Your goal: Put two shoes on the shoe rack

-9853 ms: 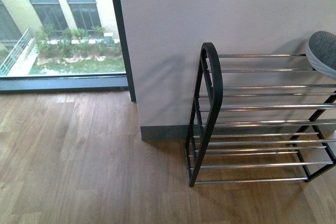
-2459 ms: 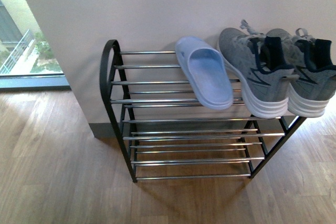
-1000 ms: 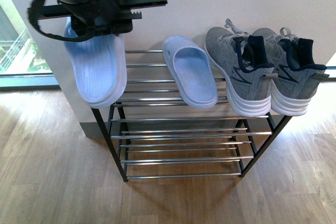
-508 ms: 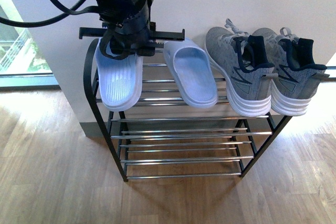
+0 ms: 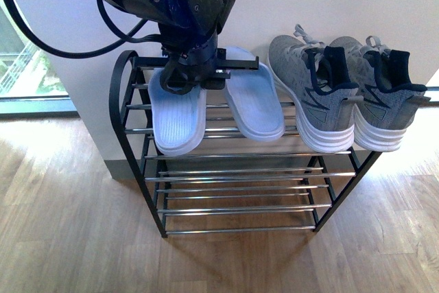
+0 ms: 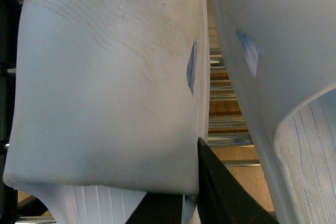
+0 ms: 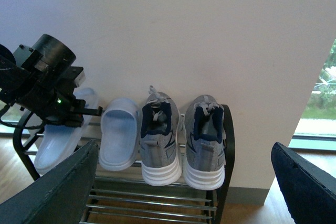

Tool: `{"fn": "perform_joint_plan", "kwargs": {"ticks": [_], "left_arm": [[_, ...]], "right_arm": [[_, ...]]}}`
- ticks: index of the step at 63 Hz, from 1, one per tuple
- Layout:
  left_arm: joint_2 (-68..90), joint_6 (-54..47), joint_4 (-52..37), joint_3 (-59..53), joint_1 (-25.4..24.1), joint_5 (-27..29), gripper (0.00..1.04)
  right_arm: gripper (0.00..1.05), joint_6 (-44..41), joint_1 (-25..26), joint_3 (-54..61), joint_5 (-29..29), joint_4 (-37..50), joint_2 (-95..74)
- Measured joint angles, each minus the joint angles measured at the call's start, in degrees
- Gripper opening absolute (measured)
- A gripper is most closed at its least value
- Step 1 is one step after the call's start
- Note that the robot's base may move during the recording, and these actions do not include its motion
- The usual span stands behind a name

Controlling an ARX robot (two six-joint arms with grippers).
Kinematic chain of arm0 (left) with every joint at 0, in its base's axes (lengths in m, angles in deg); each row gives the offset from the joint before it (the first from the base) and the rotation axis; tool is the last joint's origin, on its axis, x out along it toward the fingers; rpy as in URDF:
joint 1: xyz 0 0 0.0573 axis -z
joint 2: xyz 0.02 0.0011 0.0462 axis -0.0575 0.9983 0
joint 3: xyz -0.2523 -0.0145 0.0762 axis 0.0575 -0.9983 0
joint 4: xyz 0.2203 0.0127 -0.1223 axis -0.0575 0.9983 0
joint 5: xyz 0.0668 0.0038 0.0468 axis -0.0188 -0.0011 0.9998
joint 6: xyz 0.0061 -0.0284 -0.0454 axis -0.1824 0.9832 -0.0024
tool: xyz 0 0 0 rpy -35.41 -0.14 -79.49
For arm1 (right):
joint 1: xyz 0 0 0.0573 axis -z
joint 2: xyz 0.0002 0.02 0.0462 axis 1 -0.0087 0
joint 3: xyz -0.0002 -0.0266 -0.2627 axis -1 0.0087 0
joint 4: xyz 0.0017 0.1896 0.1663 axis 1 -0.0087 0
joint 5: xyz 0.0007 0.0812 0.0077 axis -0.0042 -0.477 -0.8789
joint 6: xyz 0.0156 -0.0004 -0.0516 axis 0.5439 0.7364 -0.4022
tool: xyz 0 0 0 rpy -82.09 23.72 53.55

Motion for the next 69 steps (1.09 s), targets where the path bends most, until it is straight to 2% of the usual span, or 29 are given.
{"fn": "perform_joint_plan", "kwargs": {"ticks": [11,15,30,55,69], "left_arm": [[-0.33,2.03,-1.01,-0.44,0.20,-0.37,0.45],[-1.88,3.08,-1.97,-2.05,0.26,-0.35,0.59],[-10.82,5.73,-4.94,-8.50,0.63,1.27,0.96],[-36.17,4.07,-15.56,-32.00,-0.52,8.37,0.95],[-53.42,3.63,-16.87,-44.09,-3.19,10.67,0.95]], "right_arm": [[0.95,0.00,0.00,0.02,0.00,0.00,0.00],[0.95,0.00,0.00,0.02,0.00,0.00,0.00],[0.95,0.00,0.00,0.00,0.00,0.00,0.00],[0.95,0.00,0.00,0.00,0.00,0.00,0.00],[0.95,0.00,0.00,0.00,0.00,0.00,0.00]]}}
